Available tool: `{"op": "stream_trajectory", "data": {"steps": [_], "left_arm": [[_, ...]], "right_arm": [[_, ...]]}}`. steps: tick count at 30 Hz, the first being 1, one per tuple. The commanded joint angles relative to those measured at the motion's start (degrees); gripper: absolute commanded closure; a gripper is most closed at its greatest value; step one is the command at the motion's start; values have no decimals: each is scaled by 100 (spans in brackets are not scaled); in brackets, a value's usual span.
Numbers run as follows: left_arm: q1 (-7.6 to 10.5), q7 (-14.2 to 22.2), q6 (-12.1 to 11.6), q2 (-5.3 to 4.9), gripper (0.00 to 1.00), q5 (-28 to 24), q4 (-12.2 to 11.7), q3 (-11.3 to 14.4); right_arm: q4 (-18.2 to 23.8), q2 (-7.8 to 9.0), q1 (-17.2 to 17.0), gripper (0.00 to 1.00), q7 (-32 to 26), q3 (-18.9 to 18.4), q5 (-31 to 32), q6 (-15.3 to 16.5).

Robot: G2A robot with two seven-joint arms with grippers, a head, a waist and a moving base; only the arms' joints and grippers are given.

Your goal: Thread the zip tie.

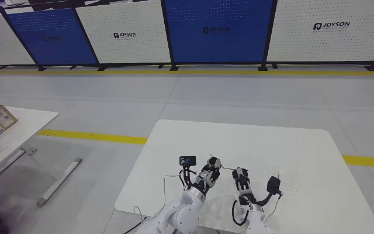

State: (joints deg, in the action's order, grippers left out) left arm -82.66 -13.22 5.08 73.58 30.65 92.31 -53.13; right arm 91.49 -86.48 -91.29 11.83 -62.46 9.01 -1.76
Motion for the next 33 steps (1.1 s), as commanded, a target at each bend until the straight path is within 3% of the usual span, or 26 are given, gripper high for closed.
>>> {"op": "stream_trajectory", "data": {"steps": [1, 8, 33], "left_arm": [[0, 0, 0, 0, 100, 0, 0, 0], [0, 0, 0, 0, 100, 0, 0, 0], [0, 0, 0, 0, 100, 0, 0, 0]], "right_arm": [[14, 0, -21, 100, 32, -7, 3, 28], [77, 9, -103, 100, 41, -58, -4, 117], [6, -9, 4, 100, -166, -12, -101, -12]]}}
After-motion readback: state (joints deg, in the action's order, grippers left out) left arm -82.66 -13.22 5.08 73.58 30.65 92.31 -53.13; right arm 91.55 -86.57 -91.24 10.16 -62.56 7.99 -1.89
